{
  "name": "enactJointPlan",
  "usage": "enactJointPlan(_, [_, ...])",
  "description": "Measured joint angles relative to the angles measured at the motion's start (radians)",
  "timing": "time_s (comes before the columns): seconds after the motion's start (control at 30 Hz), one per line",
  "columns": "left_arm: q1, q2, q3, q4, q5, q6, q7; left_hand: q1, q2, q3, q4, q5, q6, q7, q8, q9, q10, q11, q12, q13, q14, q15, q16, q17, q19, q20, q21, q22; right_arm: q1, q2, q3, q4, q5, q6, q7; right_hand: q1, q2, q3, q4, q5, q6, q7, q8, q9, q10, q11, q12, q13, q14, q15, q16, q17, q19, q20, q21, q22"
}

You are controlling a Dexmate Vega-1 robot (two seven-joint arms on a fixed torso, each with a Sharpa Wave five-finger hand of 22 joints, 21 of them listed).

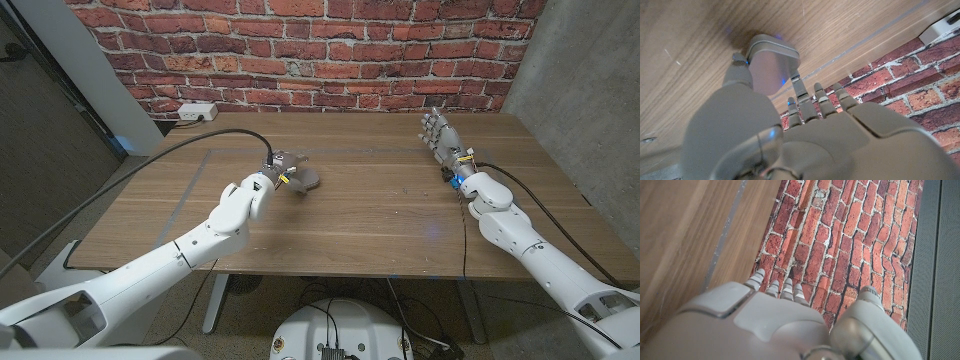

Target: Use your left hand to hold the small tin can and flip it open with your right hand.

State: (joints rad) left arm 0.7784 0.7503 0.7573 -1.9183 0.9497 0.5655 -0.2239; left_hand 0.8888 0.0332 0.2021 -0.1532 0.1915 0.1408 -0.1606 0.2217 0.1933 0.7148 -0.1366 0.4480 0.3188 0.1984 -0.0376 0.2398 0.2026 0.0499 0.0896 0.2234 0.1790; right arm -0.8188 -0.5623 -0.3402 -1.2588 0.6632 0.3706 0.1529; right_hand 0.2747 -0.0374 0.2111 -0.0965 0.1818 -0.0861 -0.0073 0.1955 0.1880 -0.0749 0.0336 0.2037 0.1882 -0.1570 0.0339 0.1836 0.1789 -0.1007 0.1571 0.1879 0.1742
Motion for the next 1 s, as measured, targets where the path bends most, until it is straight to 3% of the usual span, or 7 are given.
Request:
enactJointPlan(0.5, [0.023,-0.031,-0.092,-0.006,-0.266,0.038,0.083,0.000,0.000,-0.002,0.008,-0.003,-0.005,0.005,-0.008,0.000,-0.006,-0.006,-0.008,-0.008,-0.021,-0.002,-0.015,0.005,0.005,0.005,-0.007,0.000,-0.010,-0.009,0.012,-0.003,0.006,0.010,0.003,-0.004,0.004,0.000,0.000,0.000,0.000,0.000,0.000,0.000,0.000,0.000,0.000,0.000,0.000,0.000,0.000,0.000,0.000,0.000,0.000,0.000])
enactJointPlan(1.0, [0.009,-0.022,-0.101,-0.023,-0.424,0.042,0.189,0.000,0.000,0.001,0.013,-0.007,-0.021,0.014,-0.015,0.000,-0.006,-0.006,-0.019,-0.011,-0.022,0.000,-0.015,0.005,0.005,0.005,-0.007,0.000,-0.022,-0.005,0.019,-0.016,0.021,0.020,0.006,0.001,0.009,-0.003,-0.004,0.000,0.000,0.000,0.000,0.000,0.000,0.000,0.000,0.000,0.000,0.000,0.000,0.000,0.000,0.000,0.000,0.000])
